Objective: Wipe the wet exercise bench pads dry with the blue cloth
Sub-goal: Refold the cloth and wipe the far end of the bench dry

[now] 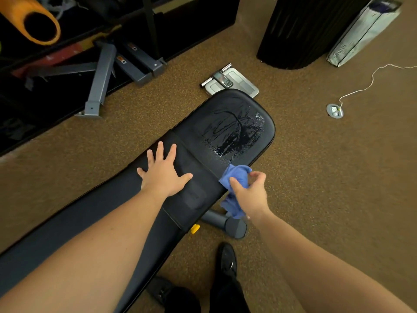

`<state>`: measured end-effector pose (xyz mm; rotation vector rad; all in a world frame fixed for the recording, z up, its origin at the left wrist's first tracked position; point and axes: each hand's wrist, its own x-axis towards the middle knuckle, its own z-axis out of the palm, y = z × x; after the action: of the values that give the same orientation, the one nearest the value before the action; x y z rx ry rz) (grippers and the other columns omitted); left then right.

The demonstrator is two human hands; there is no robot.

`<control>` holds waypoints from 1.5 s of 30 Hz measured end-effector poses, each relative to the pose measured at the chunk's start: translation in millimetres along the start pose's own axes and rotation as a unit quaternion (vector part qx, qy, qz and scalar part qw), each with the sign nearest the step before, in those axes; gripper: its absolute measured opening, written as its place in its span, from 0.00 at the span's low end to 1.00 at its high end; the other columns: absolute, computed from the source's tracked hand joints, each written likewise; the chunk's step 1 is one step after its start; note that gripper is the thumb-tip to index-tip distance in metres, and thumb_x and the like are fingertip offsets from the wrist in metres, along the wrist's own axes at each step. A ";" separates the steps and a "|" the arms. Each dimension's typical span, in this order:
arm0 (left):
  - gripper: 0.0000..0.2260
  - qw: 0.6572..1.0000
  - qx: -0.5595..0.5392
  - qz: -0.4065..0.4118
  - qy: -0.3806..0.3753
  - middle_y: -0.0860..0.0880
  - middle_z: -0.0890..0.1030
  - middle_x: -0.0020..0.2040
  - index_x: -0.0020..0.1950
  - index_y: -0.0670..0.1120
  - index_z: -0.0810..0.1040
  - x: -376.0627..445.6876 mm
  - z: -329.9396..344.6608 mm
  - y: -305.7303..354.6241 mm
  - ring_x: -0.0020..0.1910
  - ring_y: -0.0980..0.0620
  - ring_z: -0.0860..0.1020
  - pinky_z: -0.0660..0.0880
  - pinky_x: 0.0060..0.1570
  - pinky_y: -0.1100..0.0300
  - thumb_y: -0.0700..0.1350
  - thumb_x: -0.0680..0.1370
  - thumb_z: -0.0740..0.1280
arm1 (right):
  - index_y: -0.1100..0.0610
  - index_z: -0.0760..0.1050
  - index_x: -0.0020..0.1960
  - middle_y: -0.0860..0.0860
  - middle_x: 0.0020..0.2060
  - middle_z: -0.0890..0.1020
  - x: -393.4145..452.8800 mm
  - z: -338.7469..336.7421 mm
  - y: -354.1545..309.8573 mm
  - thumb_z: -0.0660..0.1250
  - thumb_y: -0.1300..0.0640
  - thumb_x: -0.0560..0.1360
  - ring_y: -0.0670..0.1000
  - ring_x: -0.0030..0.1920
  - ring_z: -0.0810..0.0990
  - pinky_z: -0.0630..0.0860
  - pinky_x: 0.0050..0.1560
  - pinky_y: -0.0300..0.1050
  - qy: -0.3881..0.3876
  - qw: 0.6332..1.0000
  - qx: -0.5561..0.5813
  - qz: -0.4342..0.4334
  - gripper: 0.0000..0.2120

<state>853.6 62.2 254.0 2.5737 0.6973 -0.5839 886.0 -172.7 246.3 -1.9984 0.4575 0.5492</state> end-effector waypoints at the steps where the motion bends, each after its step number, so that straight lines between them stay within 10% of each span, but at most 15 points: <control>1: 0.45 1.000 0.000 0.001 0.000 0.52 0.37 0.82 0.82 0.59 0.42 -1.6 0.6 -1.1 0.80 0.42 0.39 0.51 0.73 0.29 0.66 0.75 0.68 | 0.48 0.63 0.61 0.51 0.53 0.79 0.2 -7.1 -1.5 0.71 0.48 0.76 0.53 0.47 0.82 0.81 0.52 0.58 0.029 0.998 -0.013 -0.045 0.20; 6: 0.44 1.000 0.004 0.015 -0.001 0.53 0.38 0.82 0.82 0.58 0.43 -8.8 2.1 -10.4 0.81 0.45 0.39 0.51 0.74 0.31 0.64 0.76 0.68 | 0.45 0.69 0.66 0.43 0.62 0.73 5.3 -18.3 -14.9 0.70 0.45 0.76 0.47 0.63 0.73 0.74 0.61 0.49 0.038 0.963 -0.102 -0.247 0.21; 10: 0.44 1.000 0.010 0.023 -0.005 0.54 0.39 0.82 0.82 0.58 0.44 -13.4 -2.1 -21.8 0.81 0.47 0.41 0.51 0.75 0.33 0.62 0.76 0.70 | 0.51 0.71 0.72 0.49 0.72 0.73 2.0 -10.3 31.5 0.66 0.43 0.78 0.57 0.71 0.70 0.76 0.58 0.56 -0.018 0.790 -0.412 -0.454 0.26; 18: 0.49 0.999 -0.038 -0.033 0.005 0.49 0.40 0.82 0.82 0.57 0.41 -16.1 -1.1 -51.2 0.81 0.45 0.41 0.49 0.78 0.43 0.63 0.73 0.71 | 0.54 0.55 0.81 0.55 0.79 0.60 7.6 30.3 23.2 0.52 0.44 0.83 0.56 0.80 0.56 0.59 0.77 0.58 -0.060 0.713 -0.512 -0.476 0.29; 27: 0.50 0.998 -0.061 -0.027 0.002 0.55 0.41 0.82 0.82 0.57 0.42 -18.8 -3.7 -61.2 0.81 0.51 0.42 0.54 0.77 0.48 0.57 0.73 0.75 | 0.54 0.40 0.82 0.56 0.81 0.43 18.1 102.4 -33.3 0.46 0.44 0.85 0.57 0.80 0.40 0.40 0.79 0.54 -0.112 0.733 -0.506 -0.441 0.30; 34: 0.48 0.995 -0.102 0.005 -0.008 0.59 0.39 0.81 0.82 0.55 0.42 -22.4 1.0 -73.8 0.80 0.54 0.40 0.52 0.78 0.51 0.52 0.75 0.74 | 0.53 0.46 0.82 0.59 0.81 0.48 41.4 146.1 -70.7 0.51 0.45 0.85 0.60 0.80 0.44 0.44 0.79 0.58 -0.119 0.734 -0.488 -0.458 0.30; 45: 0.26 0.981 -0.141 -0.102 0.089 0.49 0.66 0.78 0.78 0.49 0.65 -32.2 -2.9 -152.8 0.76 0.48 0.63 0.61 0.75 0.49 0.46 0.81 0.67 | 0.48 0.50 0.82 0.53 0.81 0.53 21.6 168.5 -57.1 0.44 0.44 0.83 0.56 0.80 0.49 0.48 0.78 0.57 -0.175 0.604 -0.531 -0.568 0.28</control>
<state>745.4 172.4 230.5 2.3232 1.0333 -0.2903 902.5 0.6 204.1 -2.5539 -1.7331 0.3192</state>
